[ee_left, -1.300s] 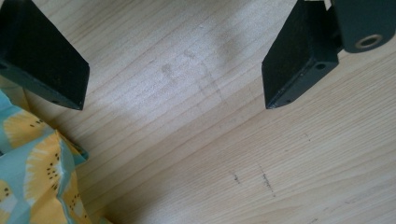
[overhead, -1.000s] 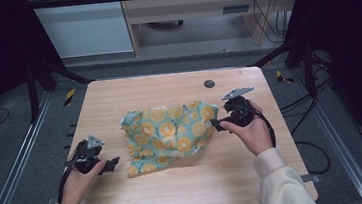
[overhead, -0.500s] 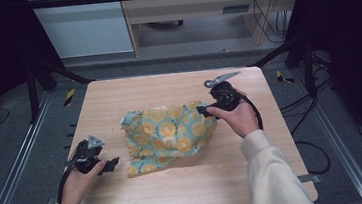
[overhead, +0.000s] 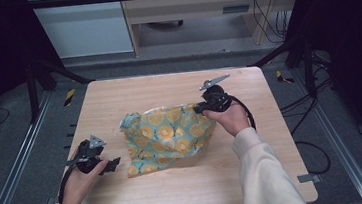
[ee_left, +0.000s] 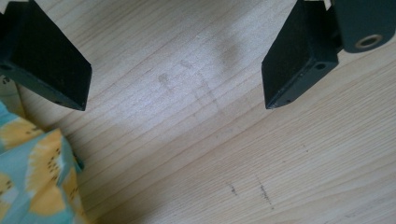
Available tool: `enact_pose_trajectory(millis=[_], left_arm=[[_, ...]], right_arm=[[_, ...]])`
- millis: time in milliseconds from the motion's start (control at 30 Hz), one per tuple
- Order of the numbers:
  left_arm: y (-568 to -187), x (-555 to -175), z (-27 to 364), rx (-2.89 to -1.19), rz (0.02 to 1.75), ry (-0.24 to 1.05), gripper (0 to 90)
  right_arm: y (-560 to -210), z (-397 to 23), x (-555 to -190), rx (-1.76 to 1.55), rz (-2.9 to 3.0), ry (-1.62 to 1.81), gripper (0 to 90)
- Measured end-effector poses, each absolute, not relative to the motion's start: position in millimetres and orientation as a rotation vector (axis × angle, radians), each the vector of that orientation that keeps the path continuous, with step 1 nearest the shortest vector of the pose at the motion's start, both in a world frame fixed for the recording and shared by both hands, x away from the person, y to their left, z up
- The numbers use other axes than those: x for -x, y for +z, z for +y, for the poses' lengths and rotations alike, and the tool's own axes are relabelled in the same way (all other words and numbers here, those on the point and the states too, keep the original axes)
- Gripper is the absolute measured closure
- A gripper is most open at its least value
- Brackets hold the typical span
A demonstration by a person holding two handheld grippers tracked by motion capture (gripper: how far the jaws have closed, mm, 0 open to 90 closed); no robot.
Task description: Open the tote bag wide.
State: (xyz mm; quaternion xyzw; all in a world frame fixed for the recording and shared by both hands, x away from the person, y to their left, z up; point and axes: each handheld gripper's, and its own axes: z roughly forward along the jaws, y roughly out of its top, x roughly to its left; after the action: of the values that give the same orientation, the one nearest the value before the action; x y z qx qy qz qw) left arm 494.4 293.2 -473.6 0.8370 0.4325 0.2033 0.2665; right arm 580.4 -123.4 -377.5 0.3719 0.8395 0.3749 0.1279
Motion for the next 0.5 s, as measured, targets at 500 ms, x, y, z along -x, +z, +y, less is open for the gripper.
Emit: enact_pose_trajectory(millis=[500], left_arm=[[-442,-484,293,-2.195,1.092,0.604,14.7]], right_arm=[[-342,-113,-493,-0.808,2.381,1.230,90.0]])
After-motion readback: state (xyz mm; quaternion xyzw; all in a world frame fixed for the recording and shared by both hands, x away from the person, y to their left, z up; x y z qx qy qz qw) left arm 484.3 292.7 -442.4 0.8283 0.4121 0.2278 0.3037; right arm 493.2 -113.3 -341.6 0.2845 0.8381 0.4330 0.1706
